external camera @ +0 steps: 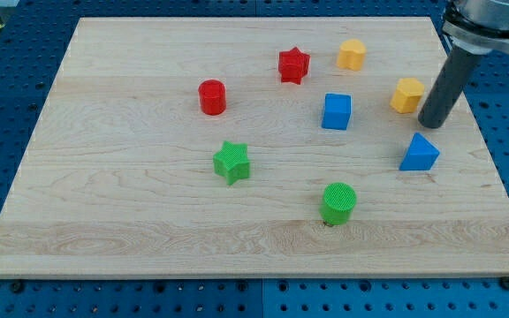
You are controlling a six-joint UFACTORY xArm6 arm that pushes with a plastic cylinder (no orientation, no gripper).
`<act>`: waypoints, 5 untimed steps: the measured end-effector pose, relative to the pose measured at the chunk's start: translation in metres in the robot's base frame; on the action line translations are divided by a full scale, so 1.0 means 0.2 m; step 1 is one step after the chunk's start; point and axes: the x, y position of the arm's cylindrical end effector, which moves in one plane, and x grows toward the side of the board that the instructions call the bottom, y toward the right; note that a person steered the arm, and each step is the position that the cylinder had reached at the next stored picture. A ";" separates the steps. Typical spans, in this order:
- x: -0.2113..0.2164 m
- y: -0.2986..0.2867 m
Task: Move the yellow hexagon close to the yellow heart
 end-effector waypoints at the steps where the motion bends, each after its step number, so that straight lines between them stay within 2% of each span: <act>1: -0.12 0.00; 5: -0.10 -0.12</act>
